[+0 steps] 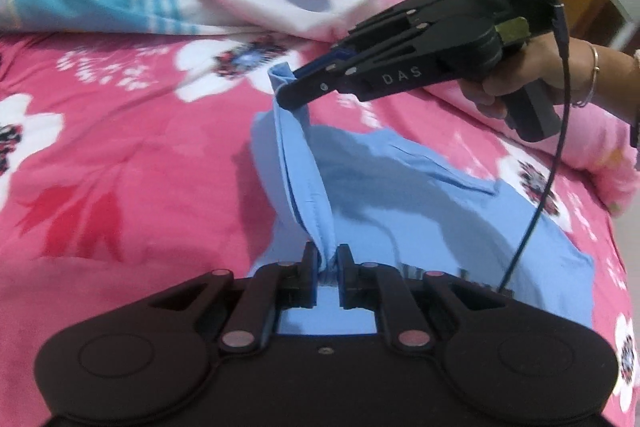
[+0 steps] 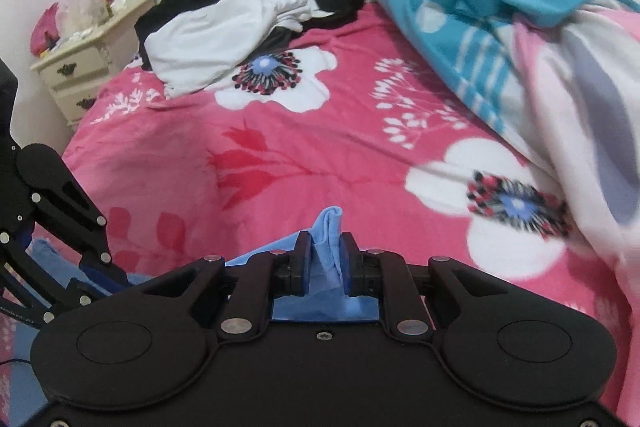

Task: Fold clothes

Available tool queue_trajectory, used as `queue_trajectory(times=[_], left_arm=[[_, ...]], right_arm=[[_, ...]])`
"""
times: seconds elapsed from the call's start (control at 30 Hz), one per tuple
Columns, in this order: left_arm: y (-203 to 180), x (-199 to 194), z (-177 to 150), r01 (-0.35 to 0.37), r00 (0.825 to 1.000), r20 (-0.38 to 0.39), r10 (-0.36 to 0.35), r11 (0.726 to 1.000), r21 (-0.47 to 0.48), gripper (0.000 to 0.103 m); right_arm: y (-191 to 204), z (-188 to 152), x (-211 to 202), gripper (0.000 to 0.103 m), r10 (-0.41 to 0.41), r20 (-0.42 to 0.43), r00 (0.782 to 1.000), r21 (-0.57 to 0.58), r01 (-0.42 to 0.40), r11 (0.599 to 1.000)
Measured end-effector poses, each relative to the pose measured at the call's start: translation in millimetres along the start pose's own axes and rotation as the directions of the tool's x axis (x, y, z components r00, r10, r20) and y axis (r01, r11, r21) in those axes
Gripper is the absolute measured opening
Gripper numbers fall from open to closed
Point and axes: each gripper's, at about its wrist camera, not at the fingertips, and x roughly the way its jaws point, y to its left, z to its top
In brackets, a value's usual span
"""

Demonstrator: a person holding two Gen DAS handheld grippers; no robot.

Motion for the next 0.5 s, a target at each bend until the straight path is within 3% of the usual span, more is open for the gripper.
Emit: queue_trajectory(times=[0.3, 0.5], left_arm=[[-50.4, 26.7, -29.2, 0.081, 0.992, -0.100, -0.070, 0.991, 0.108, 0.008], [-69.4, 53.3, -44.3, 0.096, 0.986, -0.152, -0.070, 0.981, 0.169, 0.009]], right_arm=[[-8.2, -77.7, -37.3, 0.014, -0.095, 0.055, 0.994, 0.168, 0.084, 0.982], [-12.2, -123.5, -39.0, 0.014, -0.108, 0.043, 0.993, 0.259, 0.093, 0.961]])
